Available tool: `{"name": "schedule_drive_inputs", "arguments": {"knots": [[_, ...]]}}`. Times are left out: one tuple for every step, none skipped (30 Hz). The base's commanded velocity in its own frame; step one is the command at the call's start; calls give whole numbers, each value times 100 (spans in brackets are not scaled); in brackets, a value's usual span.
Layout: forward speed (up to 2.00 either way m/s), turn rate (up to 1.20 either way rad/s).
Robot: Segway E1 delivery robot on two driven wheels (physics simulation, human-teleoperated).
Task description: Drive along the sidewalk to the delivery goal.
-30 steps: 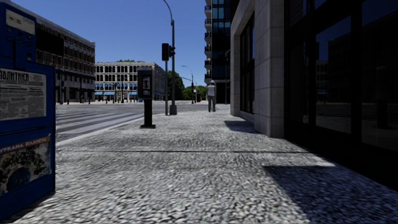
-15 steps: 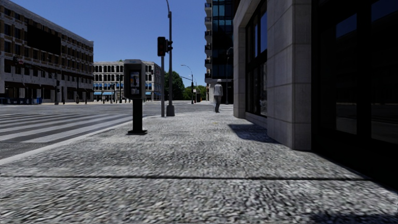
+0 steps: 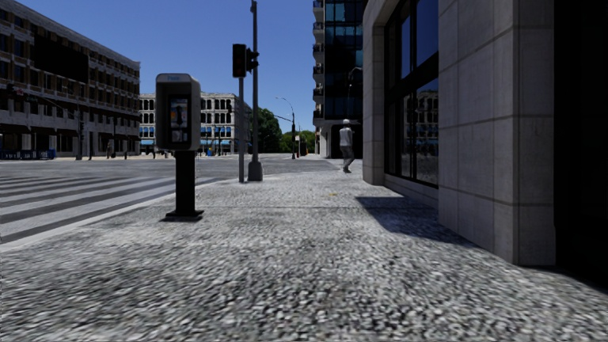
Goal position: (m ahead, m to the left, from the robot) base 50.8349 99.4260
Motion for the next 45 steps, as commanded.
{"name": "schedule_drive_inputs", "arguments": {"knots": [[200,0],[200,0],[200,0],[200,0],[200,0],[200,0],[200,0],[200,0],[200,0],[200,0],[200,0],[200,0],[200,0],[200,0],[200,0],[200,0],[200,0],[200,0],[200,0],[200,0],[200,0],[200,0],[200,0],[200,0],[200,0],[200,0],[200,0],[200,0],[200,0],[200,0],[200,0],[200,5],[200,10],[200,16],[200,16],[200,25],[200,37],[200,44],[200,46],[200,46],[200,47],[200,47],[200,49],[200,54],[200,54]]}}
